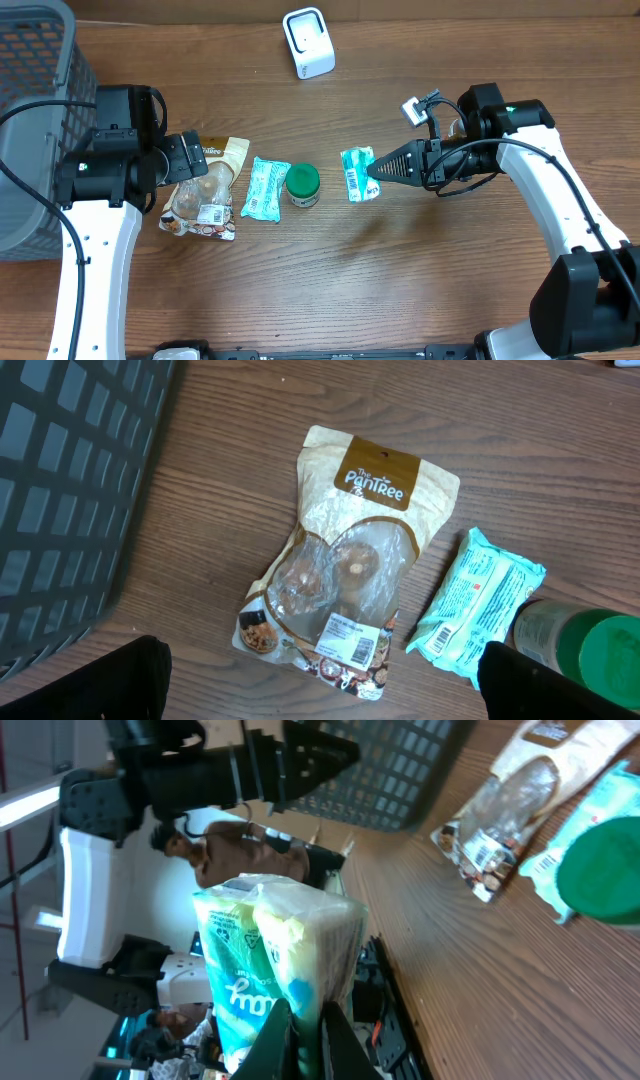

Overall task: Scan the item barcode
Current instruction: 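Lift the carton and carry it toward the white scanner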

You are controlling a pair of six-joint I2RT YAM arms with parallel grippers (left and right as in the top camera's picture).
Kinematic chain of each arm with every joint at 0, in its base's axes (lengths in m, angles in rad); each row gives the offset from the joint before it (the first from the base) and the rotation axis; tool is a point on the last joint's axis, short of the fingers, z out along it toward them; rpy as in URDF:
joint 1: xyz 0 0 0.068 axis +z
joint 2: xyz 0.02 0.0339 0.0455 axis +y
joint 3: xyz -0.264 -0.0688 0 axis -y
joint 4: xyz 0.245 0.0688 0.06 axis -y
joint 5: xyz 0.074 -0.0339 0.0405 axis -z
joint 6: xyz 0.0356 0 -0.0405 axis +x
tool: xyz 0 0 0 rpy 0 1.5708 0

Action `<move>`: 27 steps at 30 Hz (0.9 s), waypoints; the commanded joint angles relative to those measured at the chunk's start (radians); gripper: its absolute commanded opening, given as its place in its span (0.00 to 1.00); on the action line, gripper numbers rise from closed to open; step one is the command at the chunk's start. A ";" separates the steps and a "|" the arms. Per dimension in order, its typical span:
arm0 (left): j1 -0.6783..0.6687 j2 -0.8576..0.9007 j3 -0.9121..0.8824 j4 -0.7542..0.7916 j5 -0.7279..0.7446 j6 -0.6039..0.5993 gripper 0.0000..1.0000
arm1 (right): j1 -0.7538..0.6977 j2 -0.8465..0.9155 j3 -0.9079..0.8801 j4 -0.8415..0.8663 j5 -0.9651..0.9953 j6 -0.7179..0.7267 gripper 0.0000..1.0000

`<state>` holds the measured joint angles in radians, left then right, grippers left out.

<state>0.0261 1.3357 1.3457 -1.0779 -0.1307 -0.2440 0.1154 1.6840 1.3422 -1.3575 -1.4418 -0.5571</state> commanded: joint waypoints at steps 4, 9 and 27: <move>-0.002 0.005 0.014 0.002 0.000 -0.011 0.99 | -0.005 -0.024 0.006 0.048 0.005 -0.096 0.04; -0.002 0.005 0.014 0.002 0.001 -0.011 1.00 | 0.011 -0.023 0.006 0.070 0.157 -0.084 0.04; -0.002 0.005 0.014 0.002 0.001 -0.011 0.99 | 0.139 -0.023 0.060 0.407 1.176 0.782 0.04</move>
<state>0.0261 1.3357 1.3457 -1.0779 -0.1307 -0.2440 0.2111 1.6840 1.3449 -0.9554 -0.4263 0.1070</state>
